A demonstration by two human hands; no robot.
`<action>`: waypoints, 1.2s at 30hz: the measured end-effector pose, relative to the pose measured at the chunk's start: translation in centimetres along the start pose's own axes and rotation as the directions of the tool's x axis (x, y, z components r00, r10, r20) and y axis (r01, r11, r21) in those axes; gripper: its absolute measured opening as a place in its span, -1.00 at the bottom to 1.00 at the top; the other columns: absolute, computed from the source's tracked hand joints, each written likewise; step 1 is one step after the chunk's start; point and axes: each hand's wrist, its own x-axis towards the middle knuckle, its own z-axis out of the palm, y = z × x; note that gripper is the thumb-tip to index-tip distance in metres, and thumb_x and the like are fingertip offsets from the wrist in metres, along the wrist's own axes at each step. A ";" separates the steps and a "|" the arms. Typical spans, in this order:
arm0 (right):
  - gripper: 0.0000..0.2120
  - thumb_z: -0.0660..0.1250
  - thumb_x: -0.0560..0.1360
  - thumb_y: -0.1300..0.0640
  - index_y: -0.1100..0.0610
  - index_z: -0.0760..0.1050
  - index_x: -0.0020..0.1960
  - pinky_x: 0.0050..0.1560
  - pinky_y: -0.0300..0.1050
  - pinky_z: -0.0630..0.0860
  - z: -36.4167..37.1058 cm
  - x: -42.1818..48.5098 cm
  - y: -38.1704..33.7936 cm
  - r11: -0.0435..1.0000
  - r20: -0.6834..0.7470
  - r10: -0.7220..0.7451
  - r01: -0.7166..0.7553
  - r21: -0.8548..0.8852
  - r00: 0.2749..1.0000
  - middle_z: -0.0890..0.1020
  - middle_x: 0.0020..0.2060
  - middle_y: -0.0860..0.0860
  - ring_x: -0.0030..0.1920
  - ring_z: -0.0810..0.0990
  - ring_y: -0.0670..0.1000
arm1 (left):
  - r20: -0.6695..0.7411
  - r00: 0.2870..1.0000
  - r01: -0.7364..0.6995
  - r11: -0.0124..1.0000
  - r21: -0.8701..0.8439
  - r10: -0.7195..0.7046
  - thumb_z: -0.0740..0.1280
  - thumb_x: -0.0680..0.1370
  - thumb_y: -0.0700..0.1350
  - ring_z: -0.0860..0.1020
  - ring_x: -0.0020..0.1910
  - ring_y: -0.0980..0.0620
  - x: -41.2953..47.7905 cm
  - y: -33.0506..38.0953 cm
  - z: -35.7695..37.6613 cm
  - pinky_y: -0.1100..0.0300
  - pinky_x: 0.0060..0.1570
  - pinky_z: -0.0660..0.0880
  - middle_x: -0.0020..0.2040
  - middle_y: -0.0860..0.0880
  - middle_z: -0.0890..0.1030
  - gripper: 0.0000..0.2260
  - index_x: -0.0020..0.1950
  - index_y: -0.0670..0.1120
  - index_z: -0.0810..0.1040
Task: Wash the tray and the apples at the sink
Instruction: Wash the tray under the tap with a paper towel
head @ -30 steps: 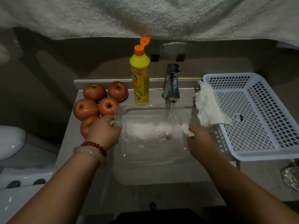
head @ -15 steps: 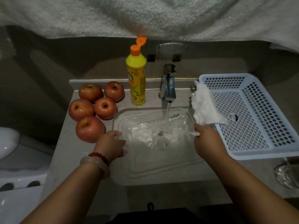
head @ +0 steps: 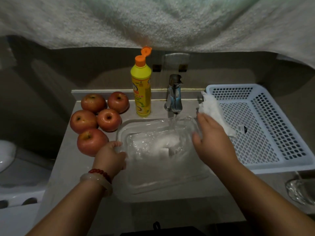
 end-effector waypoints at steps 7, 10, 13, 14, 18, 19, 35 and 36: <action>-0.34 0.23 0.58 0.15 0.11 0.00 0.58 0.50 -0.02 0.09 -2.7 8.2 -5.0 0.961 0.017 -0.262 0.263 -0.083 0.965 0.01 0.58 0.04 0.56 -0.01 0.03 | -0.027 0.995 -0.092 0.984 0.155 0.097 0.37 0.33 -0.15 0.64 -0.27 -0.21 -0.5 -1.1 -1.4 -0.20 -0.16 0.61 -0.26 -0.16 0.64 -0.75 0.00 -0.01 0.57; -0.43 0.19 0.59 0.18 0.13 0.10 0.56 0.47 -0.09 0.08 -1.8 8.6 -4.8 0.962 0.068 -0.255 0.260 -0.082 0.965 0.15 0.55 0.06 0.55 0.07 0.01 | -0.029 0.984 -0.168 0.964 0.208 0.177 0.35 0.36 -0.10 0.64 -0.19 -0.12 -0.6 -1.6 -1.8 -0.14 -0.10 0.61 -0.20 -0.08 0.65 -0.77 0.01 0.02 0.57; -0.41 0.19 0.61 0.14 0.11 0.05 0.57 0.49 -0.11 0.02 -0.8 6.9 -3.6 0.962 0.075 -0.269 0.272 -0.028 0.960 0.08 0.56 0.04 0.55 0.03 0.02 | -0.061 0.964 -0.236 0.940 0.247 0.258 0.34 0.45 -0.17 0.61 -0.25 -0.06 -1.3 -0.8 -1.9 -0.03 -0.15 0.60 -0.26 -0.05 0.63 -0.91 -0.09 0.00 0.56; -0.41 0.20 0.61 0.12 0.11 0.05 0.57 0.48 -0.12 0.05 -0.6 6.0 -3.0 0.972 0.039 -0.235 0.235 0.014 0.971 0.10 0.56 0.03 0.55 0.06 0.02 | -0.073 0.954 -0.263 0.928 0.263 0.290 0.34 0.47 -0.20 0.60 -0.27 -0.05 -1.5 -0.6 -1.8 0.01 -0.19 0.58 -0.28 -0.05 0.62 -0.92 -0.12 -0.02 0.56; -0.45 0.22 0.61 0.10 0.11 0.14 0.55 0.23 -0.17 0.32 1.2 1.9 0.2 0.989 -0.027 0.011 -0.007 0.147 1.000 0.39 0.43 0.09 0.38 0.40 0.10 | -0.092 0.933 -0.309 0.904 0.295 0.349 0.28 0.54 -0.21 0.53 -0.28 0.01 -1.8 -0.6 -1.5 0.20 -0.32 0.42 -0.28 -0.04 0.56 -0.91 -0.14 -0.06 0.51; -0.44 0.23 0.60 0.10 0.10 0.14 0.55 0.23 -0.14 0.34 1.9 1.4 1.0 0.988 0.028 0.037 -0.041 0.149 0.999 0.42 0.41 0.10 0.35 0.43 0.12 | -0.097 0.926 -0.322 0.898 0.301 0.364 0.27 0.56 -0.20 0.52 -0.29 0.02 -1.7 -0.6 -1.5 0.21 -0.32 0.40 -0.28 -0.04 0.55 -0.89 -0.15 -0.06 0.50; -0.80 0.26 0.56 0.28 0.05 0.50 0.12 -0.07 -0.06 0.57 2.0 1.8 3.6 0.880 0.021 0.185 -0.175 0.442 0.983 0.55 -0.27 -0.06 -0.18 0.63 0.03 | -0.092 0.798 -0.538 0.772 0.339 0.596 0.35 0.54 -0.16 0.48 -0.25 0.25 -2.5 1.8 -2.7 0.35 -0.30 0.35 -0.23 0.13 0.53 -0.86 0.08 -0.04 0.50; -0.82 0.25 0.56 0.28 0.04 0.49 0.07 -0.07 -0.06 0.56 1.7 1.5 3.5 0.878 0.005 0.187 -0.170 0.447 0.982 0.55 -0.27 -0.06 -0.18 0.63 0.03 | -0.095 0.786 -0.549 0.759 0.351 0.612 0.36 0.54 -0.17 0.48 -0.27 0.26 -2.6 1.9 -2.7 0.37 -0.32 0.33 -0.24 0.14 0.52 -0.87 0.07 -0.06 0.50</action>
